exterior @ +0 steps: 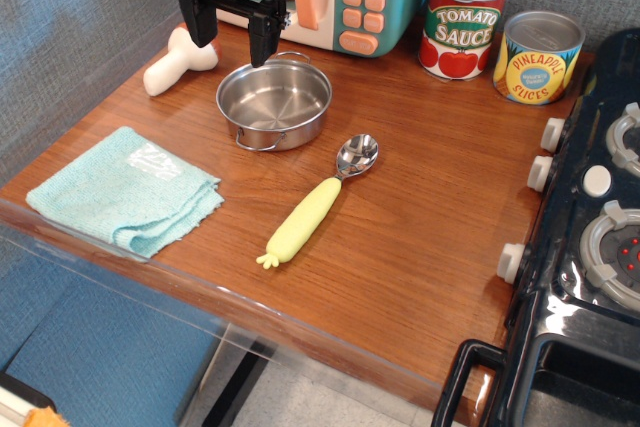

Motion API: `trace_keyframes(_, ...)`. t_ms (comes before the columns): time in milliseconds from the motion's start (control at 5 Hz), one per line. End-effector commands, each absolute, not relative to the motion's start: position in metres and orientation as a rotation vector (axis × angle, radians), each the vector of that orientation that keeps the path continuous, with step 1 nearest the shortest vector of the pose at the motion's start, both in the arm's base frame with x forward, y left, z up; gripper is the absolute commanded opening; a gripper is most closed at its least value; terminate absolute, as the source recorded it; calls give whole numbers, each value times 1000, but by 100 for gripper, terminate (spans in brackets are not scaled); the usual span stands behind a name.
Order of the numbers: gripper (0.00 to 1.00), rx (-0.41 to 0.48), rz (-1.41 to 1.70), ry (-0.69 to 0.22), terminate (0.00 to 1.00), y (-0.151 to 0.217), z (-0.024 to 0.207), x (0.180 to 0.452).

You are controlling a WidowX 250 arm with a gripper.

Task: Place the mushroom into the silver pot

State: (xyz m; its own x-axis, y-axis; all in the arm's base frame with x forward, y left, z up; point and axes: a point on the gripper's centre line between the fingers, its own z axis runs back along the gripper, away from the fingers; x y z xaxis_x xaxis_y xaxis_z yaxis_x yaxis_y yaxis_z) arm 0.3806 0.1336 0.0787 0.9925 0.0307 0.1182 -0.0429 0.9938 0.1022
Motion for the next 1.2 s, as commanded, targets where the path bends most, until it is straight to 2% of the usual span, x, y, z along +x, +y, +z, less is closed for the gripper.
trace_keyframes(0,100,105,37,-117,0,134,79,381)
trace_keyframes(200,100,121,94,-113,0,152,82,395)
trace_keyframes(600,100,140,247,-164,0,208,103,431)
trace_keyframes(800,100,157,299,-163,0,232,105,441)
trace_keyframes(1000,100,162,311,-143,0,238,99,440)
